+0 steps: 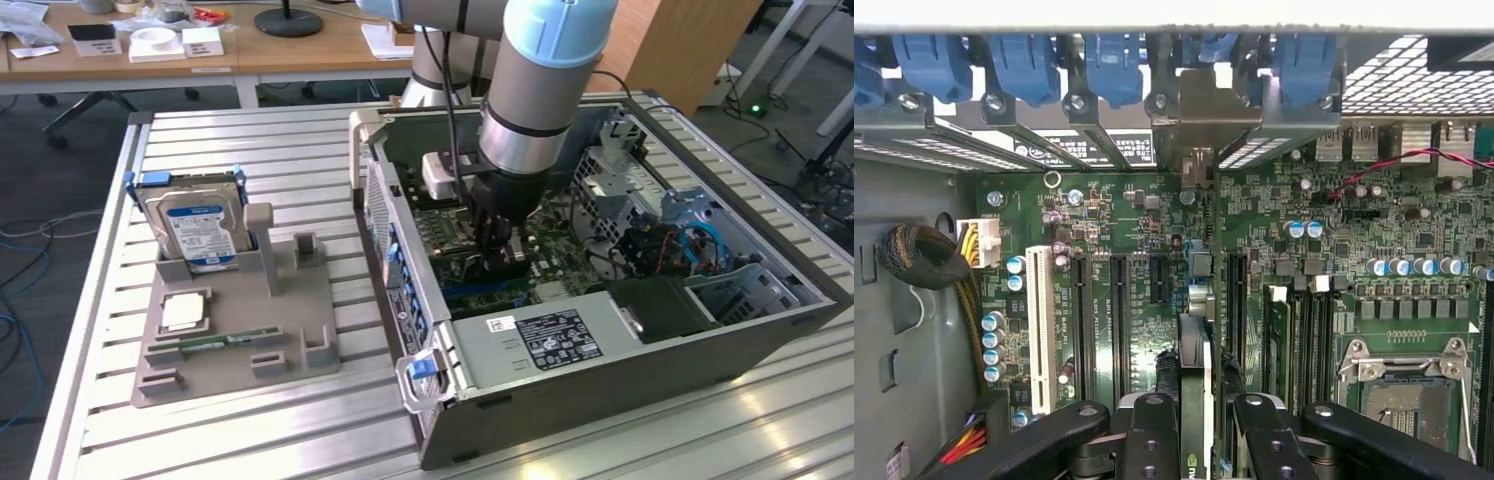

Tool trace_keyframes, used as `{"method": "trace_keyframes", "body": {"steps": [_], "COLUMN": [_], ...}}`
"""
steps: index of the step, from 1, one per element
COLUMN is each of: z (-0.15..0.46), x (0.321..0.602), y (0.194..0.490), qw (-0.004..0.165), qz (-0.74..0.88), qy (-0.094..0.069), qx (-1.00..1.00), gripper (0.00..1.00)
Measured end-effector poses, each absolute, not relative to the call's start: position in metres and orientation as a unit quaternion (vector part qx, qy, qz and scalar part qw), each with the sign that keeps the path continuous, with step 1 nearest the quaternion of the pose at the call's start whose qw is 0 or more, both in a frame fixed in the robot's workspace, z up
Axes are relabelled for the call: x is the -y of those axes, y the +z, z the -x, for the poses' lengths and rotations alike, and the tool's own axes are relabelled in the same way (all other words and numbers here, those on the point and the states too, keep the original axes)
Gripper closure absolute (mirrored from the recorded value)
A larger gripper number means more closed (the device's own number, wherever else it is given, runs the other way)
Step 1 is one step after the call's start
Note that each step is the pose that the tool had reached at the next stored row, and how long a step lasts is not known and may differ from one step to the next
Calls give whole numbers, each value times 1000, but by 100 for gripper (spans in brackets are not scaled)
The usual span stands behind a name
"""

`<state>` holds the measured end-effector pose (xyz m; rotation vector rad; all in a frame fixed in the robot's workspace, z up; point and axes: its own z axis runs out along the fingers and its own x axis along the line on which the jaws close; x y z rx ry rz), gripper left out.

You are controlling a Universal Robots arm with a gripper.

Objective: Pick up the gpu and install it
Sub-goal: 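Insert the gpu into the slot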

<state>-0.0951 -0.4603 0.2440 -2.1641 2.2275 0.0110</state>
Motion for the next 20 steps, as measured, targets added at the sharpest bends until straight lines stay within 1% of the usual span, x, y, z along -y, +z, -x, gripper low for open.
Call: {"method": "trace_keyframes", "body": {"steps": [20], "z": [95], "x": [460], "y": [243], "qw": [17], "qz": [704], "qy": [3], "qx": [-710], "gripper": [74]}}
